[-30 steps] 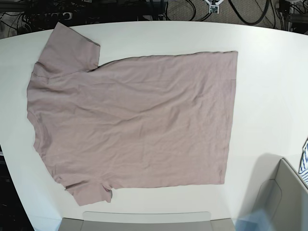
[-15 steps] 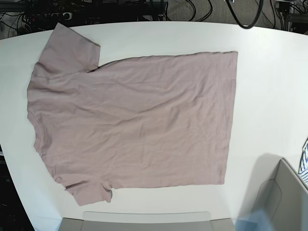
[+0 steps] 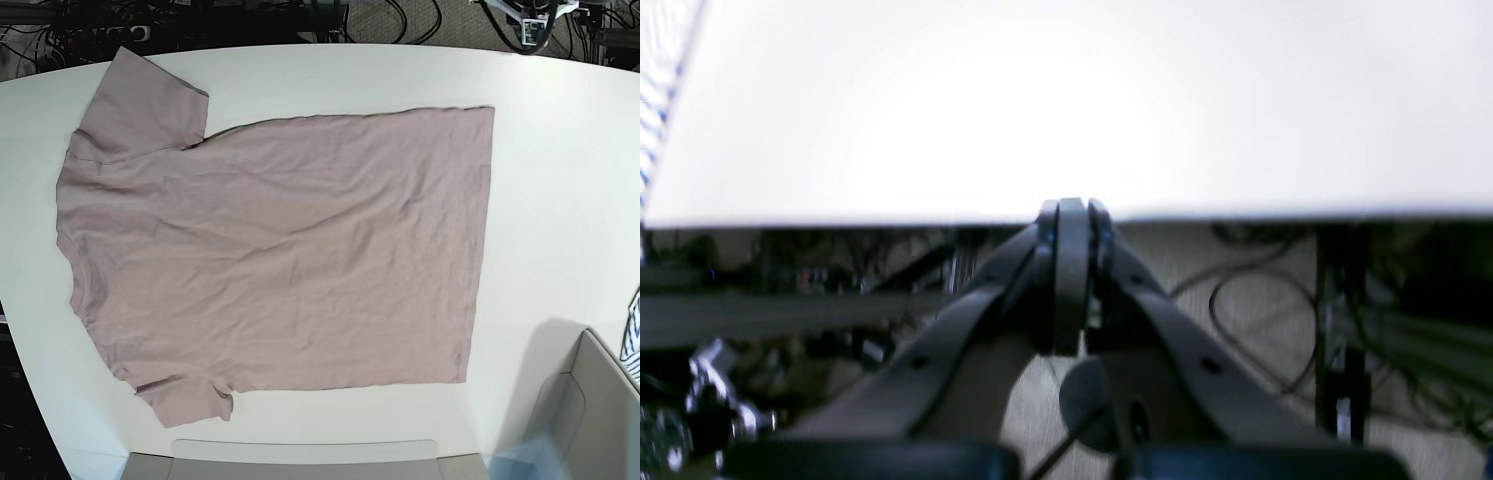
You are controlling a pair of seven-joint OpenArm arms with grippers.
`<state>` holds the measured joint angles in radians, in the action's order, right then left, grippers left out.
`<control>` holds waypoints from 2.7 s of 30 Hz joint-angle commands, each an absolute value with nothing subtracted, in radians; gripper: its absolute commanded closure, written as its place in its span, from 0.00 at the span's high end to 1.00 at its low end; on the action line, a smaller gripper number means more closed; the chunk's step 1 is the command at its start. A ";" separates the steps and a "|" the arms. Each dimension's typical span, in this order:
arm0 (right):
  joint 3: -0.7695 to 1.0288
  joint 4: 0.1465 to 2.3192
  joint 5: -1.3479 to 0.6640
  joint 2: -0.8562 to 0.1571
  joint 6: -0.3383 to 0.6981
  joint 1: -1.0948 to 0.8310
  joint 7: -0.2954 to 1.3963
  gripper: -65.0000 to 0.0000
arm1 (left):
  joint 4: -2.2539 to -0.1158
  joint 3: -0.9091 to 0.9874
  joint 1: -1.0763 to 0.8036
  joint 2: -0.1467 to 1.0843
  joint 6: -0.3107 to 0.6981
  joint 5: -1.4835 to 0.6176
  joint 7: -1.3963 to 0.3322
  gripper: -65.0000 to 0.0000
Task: Fold the T-shirt properly
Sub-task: 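Move both grippers from rest toward the shirt's shoulder edge, then lower both grippers and pinch the shirt's shoulder edge at each end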
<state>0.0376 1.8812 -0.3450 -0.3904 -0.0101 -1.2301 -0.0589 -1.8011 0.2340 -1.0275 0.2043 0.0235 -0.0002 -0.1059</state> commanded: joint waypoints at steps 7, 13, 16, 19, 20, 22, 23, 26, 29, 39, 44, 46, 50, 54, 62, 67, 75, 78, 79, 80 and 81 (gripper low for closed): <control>0.160 2.041 -0.352 -0.366 -0.007 -1.247 -0.074 0.00 | -1.936 0.283 -1.041 0.208 0.012 -0.001 -0.090 0.00; 0.254 2.064 -0.352 -0.366 -0.007 -1.170 -0.074 0.00 | -2.029 0.277 -0.954 0.208 0.012 -0.001 -0.090 0.00; 0.257 2.064 -0.358 -0.364 -0.007 -1.121 -0.074 0.00 | -2.032 0.271 -0.875 0.208 0.013 0.001 -0.091 0.00; 0.254 2.066 -0.358 -0.328 -0.004 -1.064 -0.059 0.00 | -2.035 0.236 -0.803 0.208 0.013 0.001 -0.104 0.00; 0.254 2.066 -0.358 -0.315 -0.004 -1.044 -0.047 0.00 | -2.043 0.219 -0.780 0.208 0.013 0.001 -0.128 0.00; 0.254 2.066 -0.358 -0.300 -0.001 -1.018 -0.021 0.00 | -2.046 0.182 -0.743 0.208 0.013 0.001 -0.168 0.00; 0.254 2.066 -0.358 -0.297 -0.001 -1.013 -0.010 0.00 | -2.046 0.165 -0.730 0.208 0.013 0.001 -0.177 0.00; 0.255 2.066 -0.360 -0.298 0.001 -0.997 0.024 0.01 | -2.048 0.110 -0.704 0.211 0.013 0.001 -0.179 0.01; 0.272 2.066 -0.361 -0.295 -0.002 -0.987 0.036 0.07 | -2.048 0.079 -0.691 0.214 0.013 0.001 -0.179 0.07; 0.420 2.014 -0.581 -0.329 0.001 -0.990 0.036 0.31 | -2.046 0.031 -0.700 0.216 0.013 0.001 -0.188 0.20; 0.519 1.851 -0.682 -0.332 0.001 -0.940 0.108 0.31 | -2.045 0.031 -0.700 0.214 0.013 0.001 -0.189 0.20; 0.562 1.802 -0.727 -0.332 0.002 -0.901 0.176 0.31 | -2.045 0.030 -0.700 0.213 0.013 0.001 -0.189 0.20; 0.615 1.719 -0.802 -0.326 0.087 -0.846 0.275 0.31 | -2.043 0.030 -0.700 0.213 0.013 0.001 -0.189 0.20; 0.636 1.650 -0.832 -0.326 0.200 -0.811 0.318 0.31 | -2.043 0.030 -0.700 0.209 0.013 0.001 -0.191 0.20; 0.638 1.546 -0.835 -0.325 0.216 -0.776 0.355 0.31 | -2.041 0.031 -0.693 0.209 0.013 0.001 -0.248 0.20; 0.625 1.504 -0.832 -0.326 0.220 -0.753 0.360 0.31 | -2.041 0.031 -0.693 0.209 0.013 0.001 -0.251 0.20; 0.481 1.515 -0.835 -0.295 0.222 -0.754 0.357 0.31 | -2.041 0.033 -0.693 0.208 0.013 -0.004 -0.252 0.20; 0.475 1.515 -0.835 -0.280 0.222 -0.754 0.358 0.31 | -2.040 0.039 -0.693 0.213 0.013 -0.104 -0.254 0.20; 0.475 1.515 -0.835 -0.278 0.222 -0.754 0.360 0.31 | -2.035 0.041 -0.693 0.216 0.013 -0.162 -0.254 0.20; 0.475 1.515 -0.835 -0.278 0.222 -0.754 0.360 0.31 | -2.029 0.042 -0.693 0.217 0.013 -0.236 -0.254 0.20; 0.475 1.515 -0.835 -0.282 0.222 -0.754 0.360 0.31 | -2.023 0.042 -0.693 0.226 0.013 -0.312 -0.254 0.20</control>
